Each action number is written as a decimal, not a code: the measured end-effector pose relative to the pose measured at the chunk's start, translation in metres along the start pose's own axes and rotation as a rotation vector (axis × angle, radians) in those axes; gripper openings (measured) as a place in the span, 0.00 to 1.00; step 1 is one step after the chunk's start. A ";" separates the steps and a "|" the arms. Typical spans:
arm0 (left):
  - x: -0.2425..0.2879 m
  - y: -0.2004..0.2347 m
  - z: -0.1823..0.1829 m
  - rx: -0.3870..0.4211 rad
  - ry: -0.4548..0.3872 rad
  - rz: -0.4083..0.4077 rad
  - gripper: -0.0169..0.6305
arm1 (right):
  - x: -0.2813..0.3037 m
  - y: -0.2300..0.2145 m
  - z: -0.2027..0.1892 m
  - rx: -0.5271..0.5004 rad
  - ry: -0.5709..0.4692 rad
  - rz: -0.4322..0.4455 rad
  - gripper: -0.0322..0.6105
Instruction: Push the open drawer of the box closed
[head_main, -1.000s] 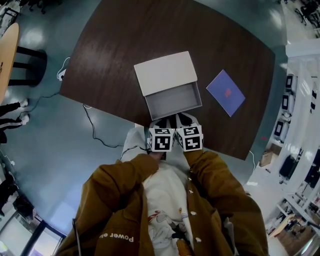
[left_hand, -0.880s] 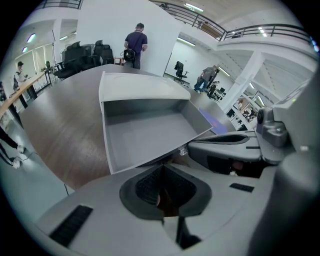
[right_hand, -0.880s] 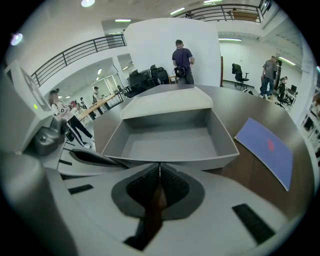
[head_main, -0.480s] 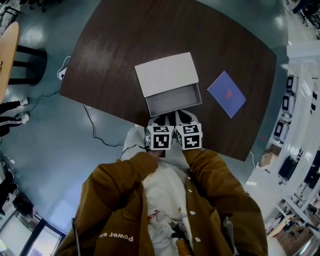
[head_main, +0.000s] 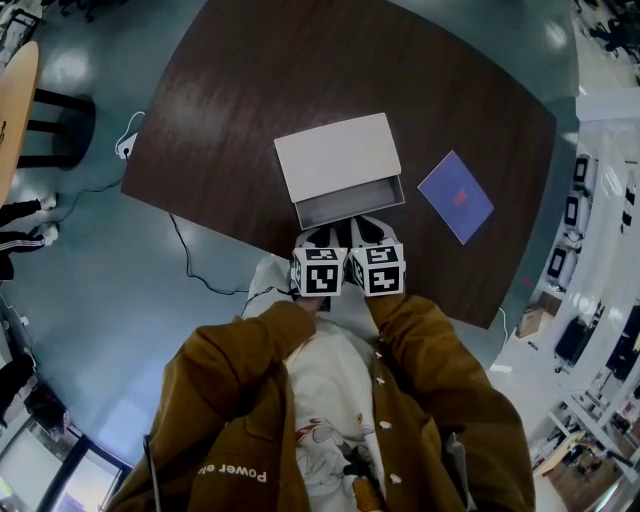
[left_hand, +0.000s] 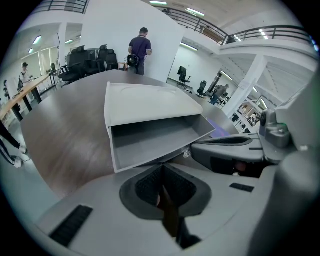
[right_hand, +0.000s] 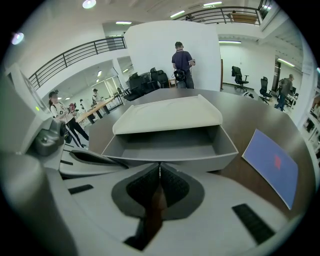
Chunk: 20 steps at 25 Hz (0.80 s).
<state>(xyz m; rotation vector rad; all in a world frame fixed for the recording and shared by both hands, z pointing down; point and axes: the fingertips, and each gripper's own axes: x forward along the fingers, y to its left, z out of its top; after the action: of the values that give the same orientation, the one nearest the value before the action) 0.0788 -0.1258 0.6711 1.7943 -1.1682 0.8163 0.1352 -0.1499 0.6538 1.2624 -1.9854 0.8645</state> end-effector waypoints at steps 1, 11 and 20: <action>0.001 0.001 0.001 0.000 0.002 0.001 0.04 | 0.001 0.000 0.002 0.001 -0.001 0.000 0.07; 0.008 0.012 0.018 0.000 0.002 0.004 0.04 | 0.014 -0.002 0.018 0.005 0.000 -0.001 0.07; 0.011 0.019 0.034 0.003 -0.012 0.011 0.04 | 0.024 -0.004 0.033 0.000 -0.001 0.001 0.07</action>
<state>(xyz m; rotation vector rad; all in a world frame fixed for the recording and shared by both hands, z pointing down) 0.0681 -0.1653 0.6708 1.7993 -1.1861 0.8148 0.1252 -0.1892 0.6538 1.2620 -1.9874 0.8650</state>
